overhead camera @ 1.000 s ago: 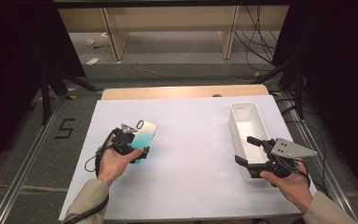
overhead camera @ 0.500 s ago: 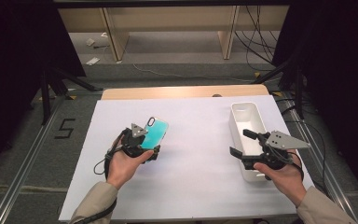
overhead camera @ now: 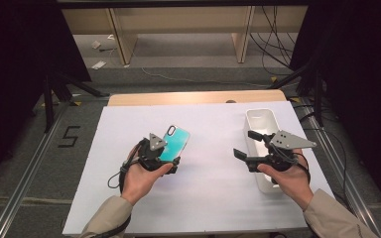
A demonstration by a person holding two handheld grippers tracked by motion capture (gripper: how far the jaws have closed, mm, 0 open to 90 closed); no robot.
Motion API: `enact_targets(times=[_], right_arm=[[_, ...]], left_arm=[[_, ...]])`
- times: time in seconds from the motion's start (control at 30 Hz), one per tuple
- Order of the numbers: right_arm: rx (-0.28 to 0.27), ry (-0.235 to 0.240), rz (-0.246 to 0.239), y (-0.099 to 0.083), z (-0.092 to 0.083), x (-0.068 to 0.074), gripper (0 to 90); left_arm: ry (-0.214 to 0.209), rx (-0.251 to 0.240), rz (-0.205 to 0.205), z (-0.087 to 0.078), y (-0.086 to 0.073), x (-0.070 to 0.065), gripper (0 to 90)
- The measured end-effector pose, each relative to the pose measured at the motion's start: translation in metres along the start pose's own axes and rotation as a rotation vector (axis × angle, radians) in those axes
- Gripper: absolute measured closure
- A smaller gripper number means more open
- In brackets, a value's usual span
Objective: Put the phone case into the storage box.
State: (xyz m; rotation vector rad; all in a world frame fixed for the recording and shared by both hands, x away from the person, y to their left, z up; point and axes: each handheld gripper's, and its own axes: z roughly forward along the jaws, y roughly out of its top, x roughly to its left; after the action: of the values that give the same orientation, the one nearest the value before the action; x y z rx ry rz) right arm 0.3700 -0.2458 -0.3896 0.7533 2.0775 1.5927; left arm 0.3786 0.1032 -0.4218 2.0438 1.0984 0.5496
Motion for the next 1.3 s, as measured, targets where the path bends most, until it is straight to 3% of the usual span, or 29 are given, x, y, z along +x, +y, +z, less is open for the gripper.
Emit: enact_targets(times=[0.6, 0.87, 1.3], right_arm=[[0.026, 0.022, 0.005, 0.009, 0.030, 0.003, 21.1], [0.036, 0.028, 0.037, 0.013, 0.042, 0.004, 21.4], [0.077, 0.049, 0.042, 0.011, 0.058, 0.007, 22.5]], left_arm=[[-0.072, -0.019, 0.050, 0.004, 0.006, -0.036, 17.1], [-0.078, -0.035, 0.067, 0.005, 0.008, -0.047, 17.1], [-0.095, -0.049, 0.083, 0.010, 0.011, -0.061, 17.1]])
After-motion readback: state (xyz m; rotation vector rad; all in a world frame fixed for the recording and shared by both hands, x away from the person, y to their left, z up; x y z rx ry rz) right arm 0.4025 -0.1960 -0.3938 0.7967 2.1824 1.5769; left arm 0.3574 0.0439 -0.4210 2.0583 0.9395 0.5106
